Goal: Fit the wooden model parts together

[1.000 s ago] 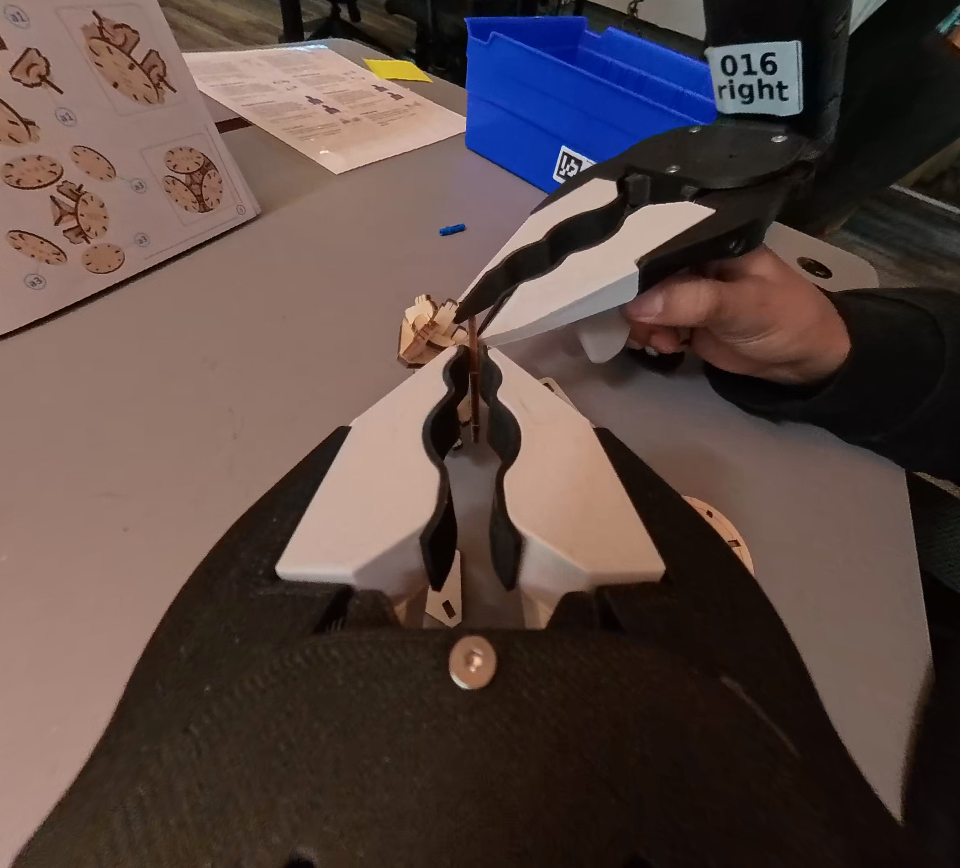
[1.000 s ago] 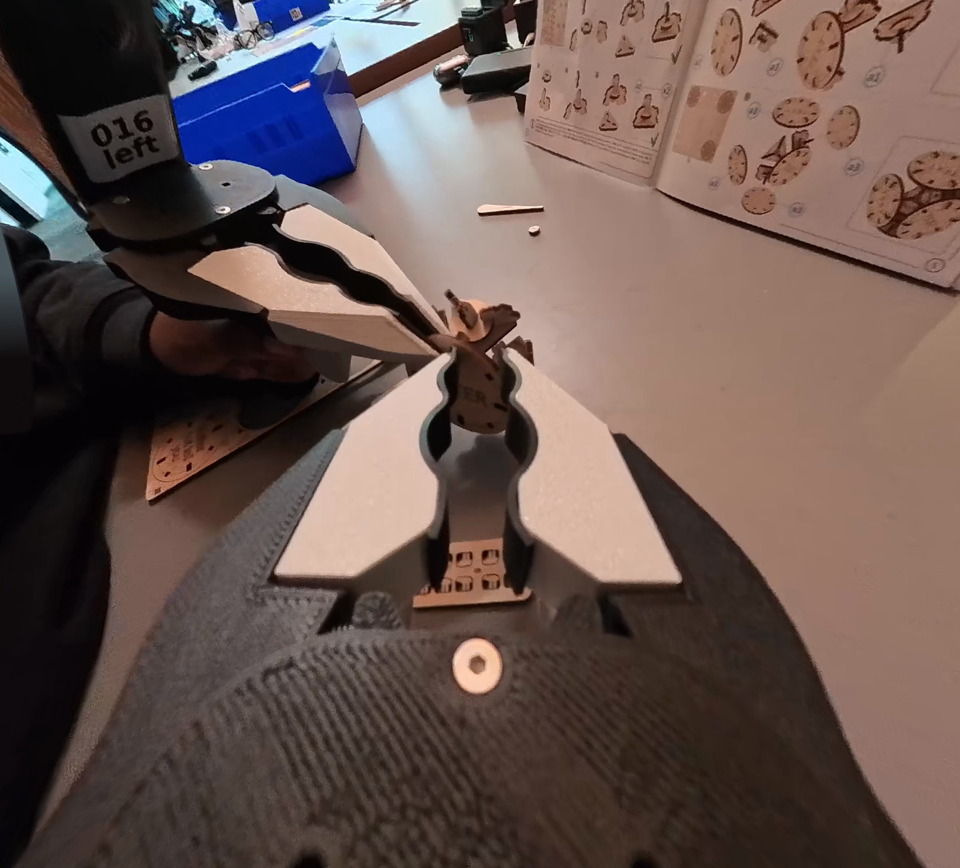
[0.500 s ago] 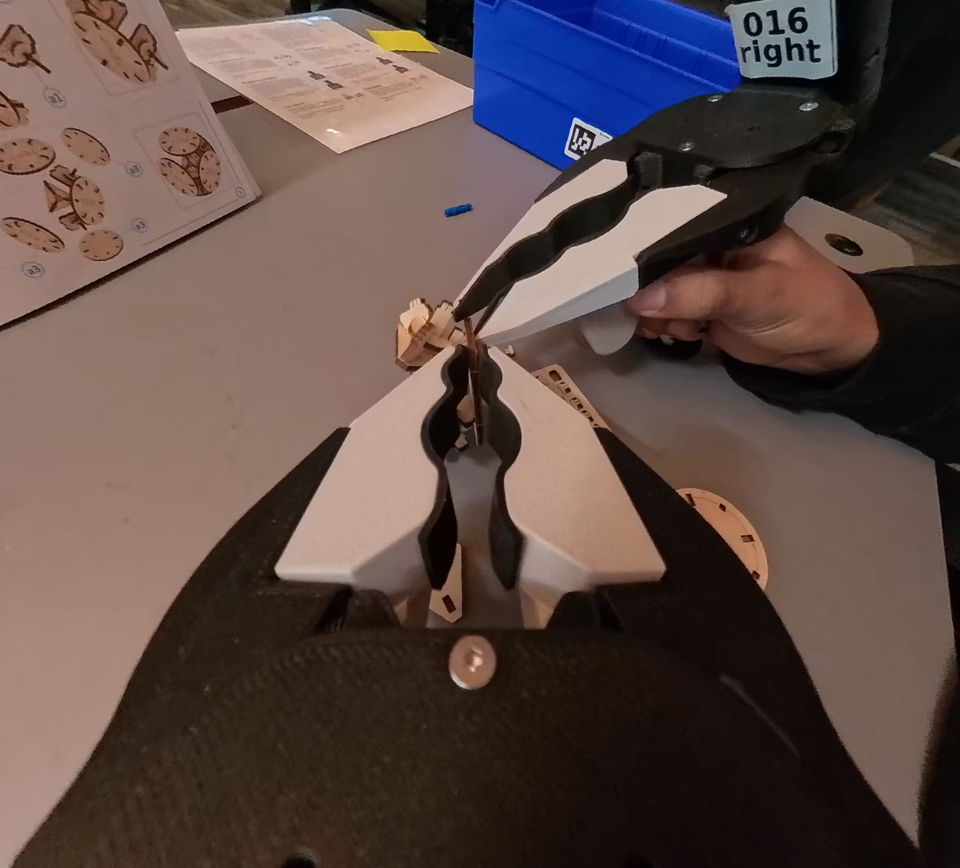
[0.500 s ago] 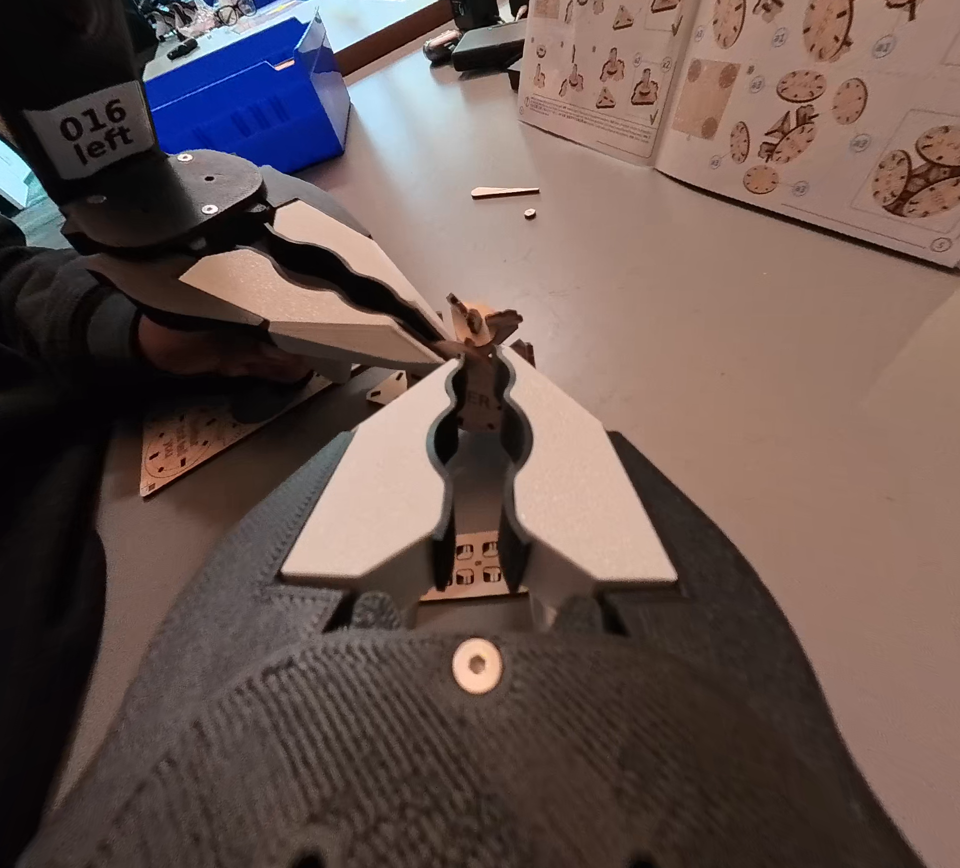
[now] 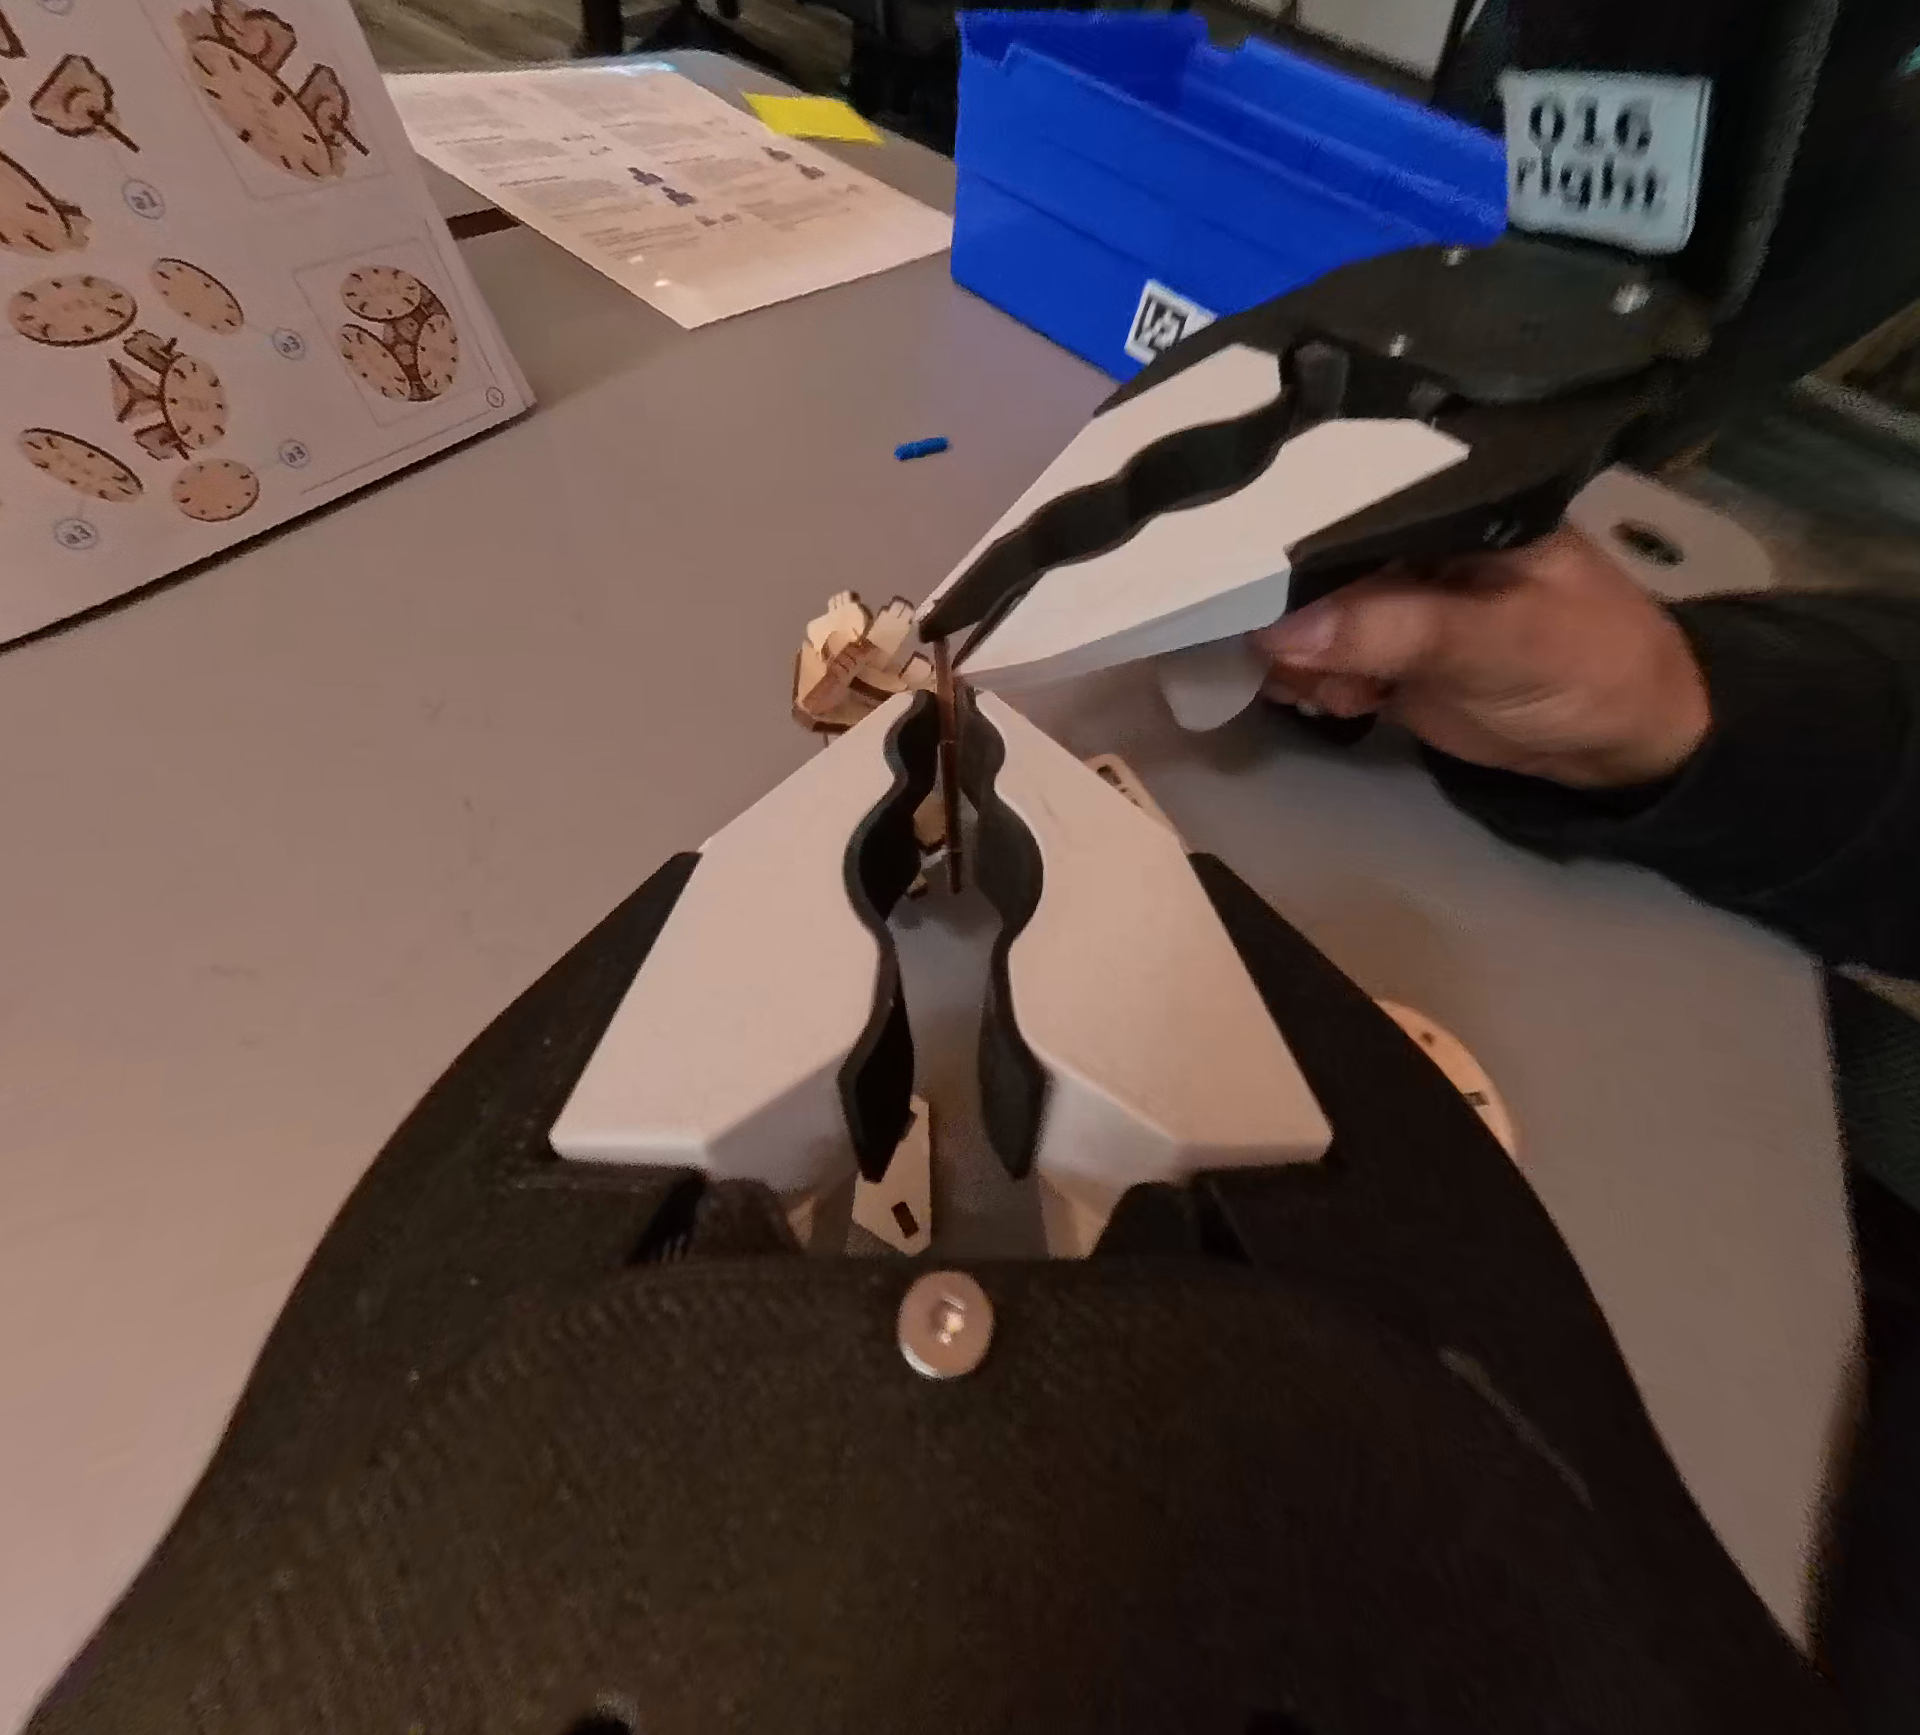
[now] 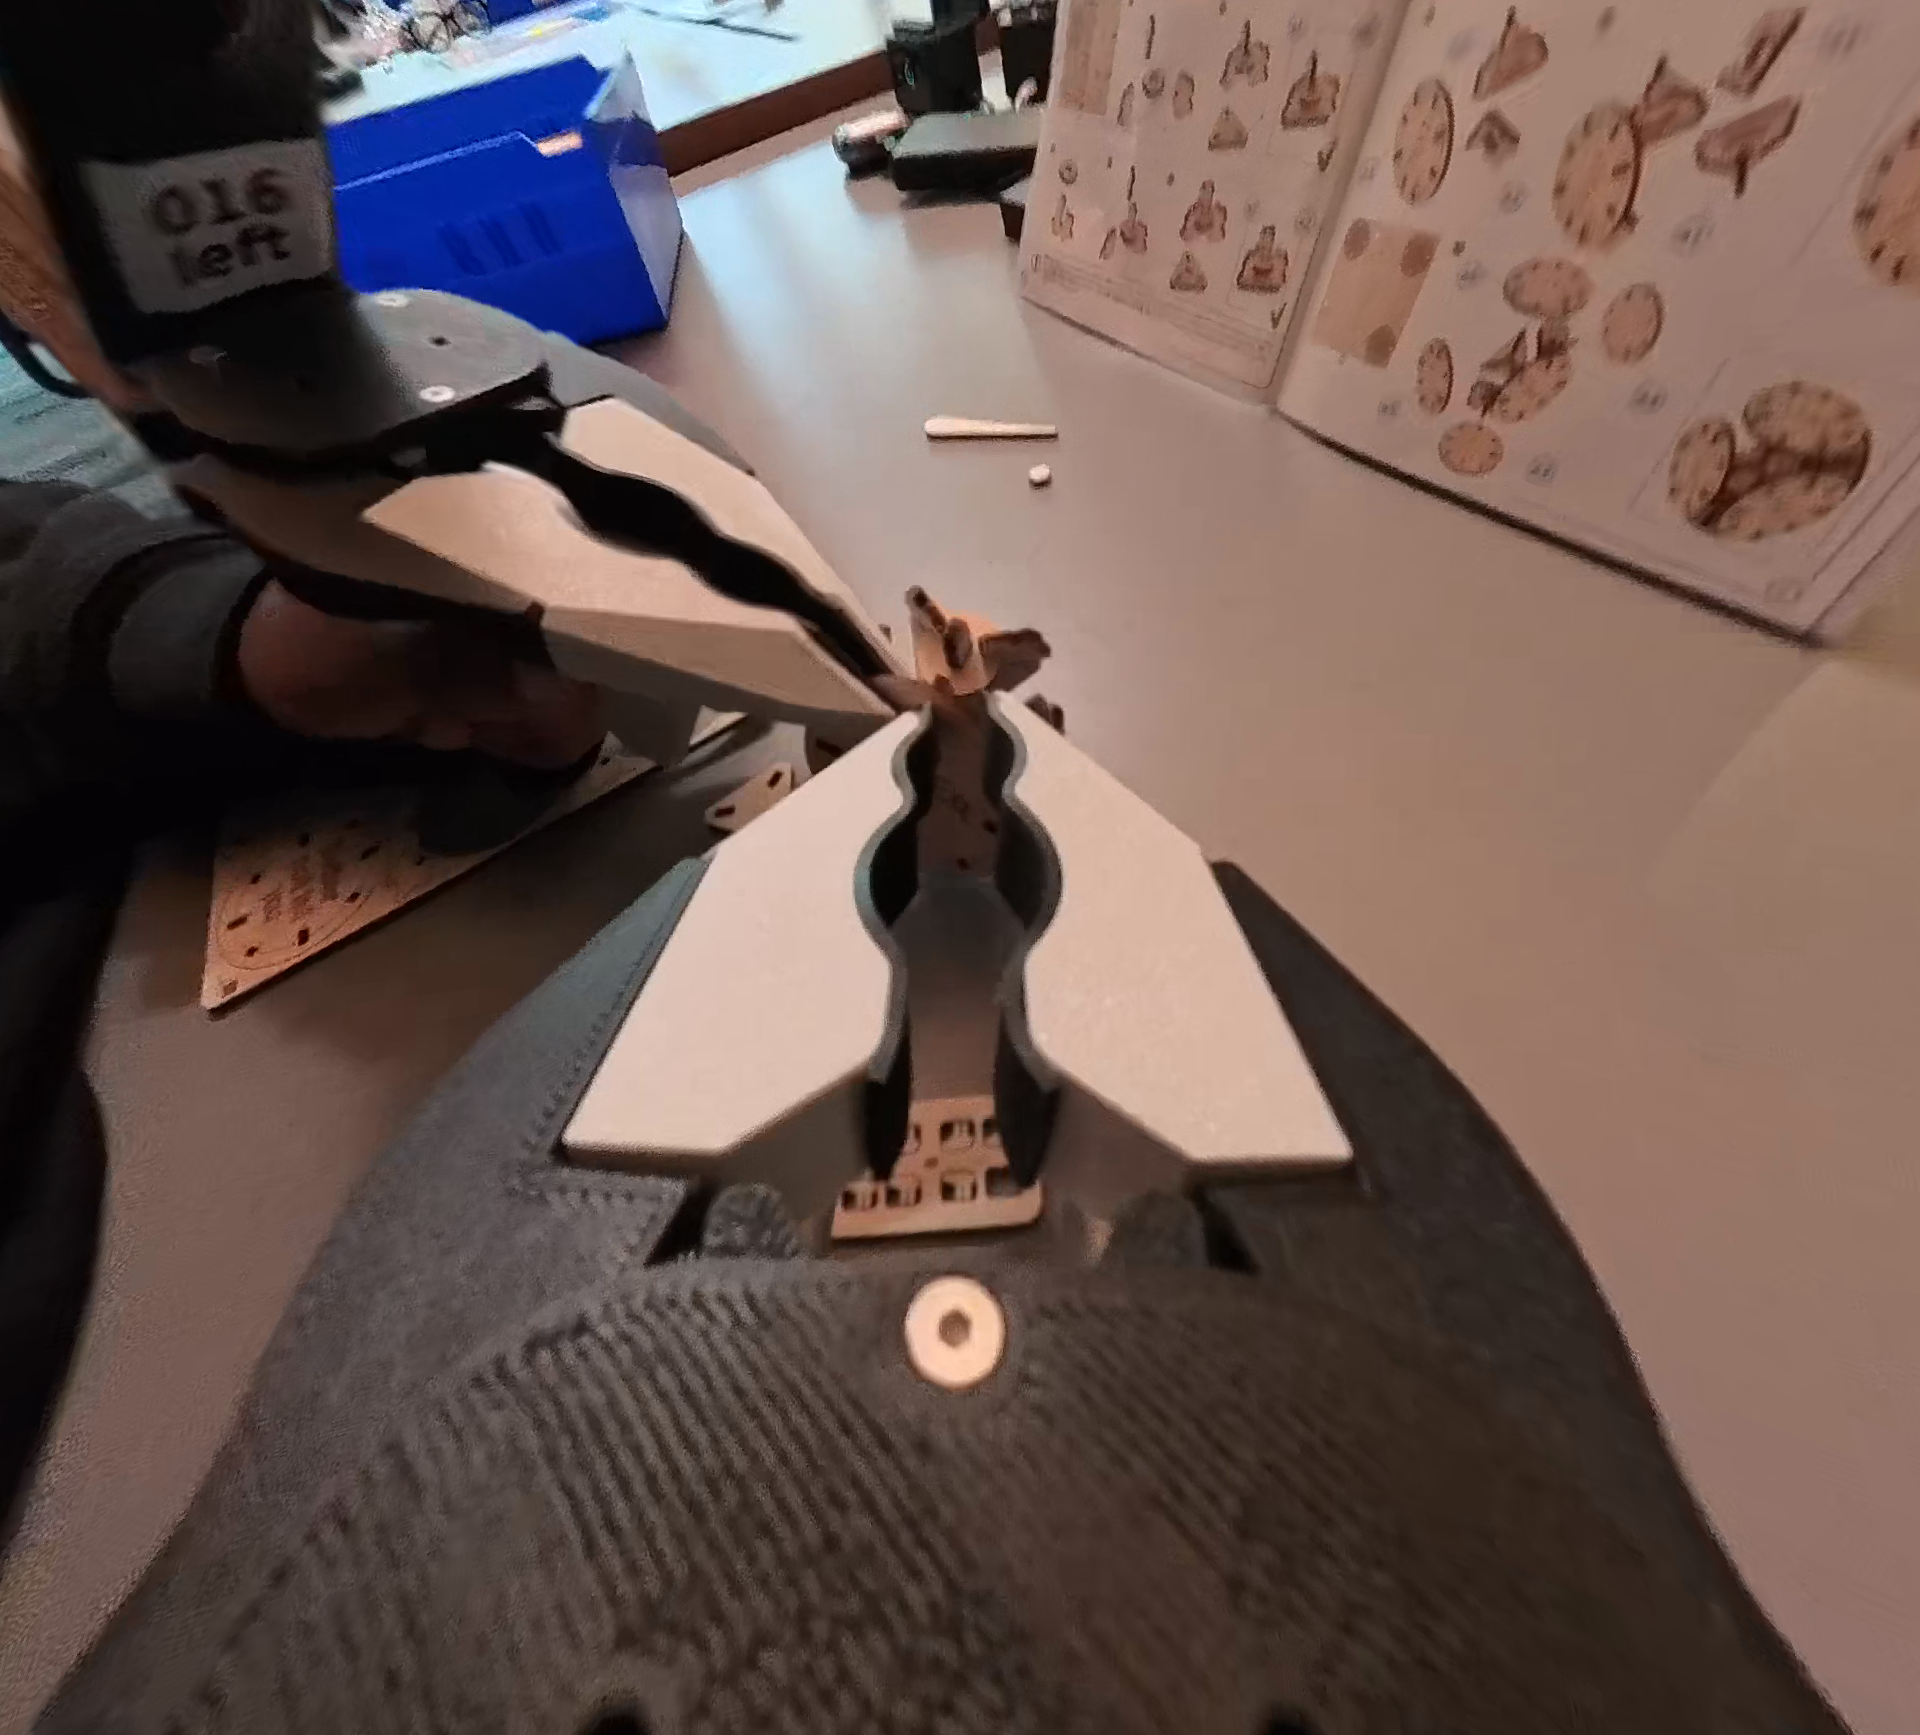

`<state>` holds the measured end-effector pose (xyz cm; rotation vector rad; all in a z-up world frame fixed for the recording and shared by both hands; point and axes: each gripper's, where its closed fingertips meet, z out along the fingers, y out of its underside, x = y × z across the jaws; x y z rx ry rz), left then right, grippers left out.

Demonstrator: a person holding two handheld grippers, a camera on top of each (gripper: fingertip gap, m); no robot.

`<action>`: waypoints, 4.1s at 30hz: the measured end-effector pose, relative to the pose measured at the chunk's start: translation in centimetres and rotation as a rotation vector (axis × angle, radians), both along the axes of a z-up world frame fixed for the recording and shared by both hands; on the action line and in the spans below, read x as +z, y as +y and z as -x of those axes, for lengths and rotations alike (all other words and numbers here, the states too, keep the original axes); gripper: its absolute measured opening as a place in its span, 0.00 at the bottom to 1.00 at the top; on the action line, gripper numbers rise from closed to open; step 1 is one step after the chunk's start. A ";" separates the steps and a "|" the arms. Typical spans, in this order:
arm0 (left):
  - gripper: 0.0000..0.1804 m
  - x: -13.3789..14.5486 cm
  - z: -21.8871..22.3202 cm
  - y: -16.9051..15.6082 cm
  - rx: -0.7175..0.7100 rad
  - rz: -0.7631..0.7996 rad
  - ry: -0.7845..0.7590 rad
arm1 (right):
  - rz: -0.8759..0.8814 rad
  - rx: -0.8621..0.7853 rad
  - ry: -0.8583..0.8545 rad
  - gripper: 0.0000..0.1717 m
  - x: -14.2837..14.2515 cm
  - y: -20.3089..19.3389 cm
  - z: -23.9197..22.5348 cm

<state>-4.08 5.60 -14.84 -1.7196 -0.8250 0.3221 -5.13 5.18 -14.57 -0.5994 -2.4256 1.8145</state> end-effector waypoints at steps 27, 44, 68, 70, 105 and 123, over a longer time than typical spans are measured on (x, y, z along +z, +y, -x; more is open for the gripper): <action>0.08 3.4 1.2 -2.3 -0.007 -0.388 -0.057 | 0.352 0.087 -0.310 0.00 2.4 1.2 0.3; 0.11 1.5 -1.2 -0.2 -0.138 0.204 0.268 | 0.053 0.226 -0.148 0.00 0.6 0.0 -3.0; 0.09 0.4 -1.6 -0.2 -0.209 0.151 0.163 | 0.022 0.232 -0.196 0.00 -0.2 -0.2 -3.3; 0.08 0.4 -1.6 -0.1 -0.212 0.149 0.158 | 0.019 0.229 -0.192 0.00 -0.2 -0.2 -3.3; 0.00 1.4 -1.5 0.2 -0.187 0.091 0.107 | 0.125 0.150 -0.121 0.05 1.4 0.3 -1.9; 0.00 1.3 -1.8 0.6 -0.272 -0.303 -0.201 | 0.171 0.213 -0.167 0.01 1.3 0.7 -2.1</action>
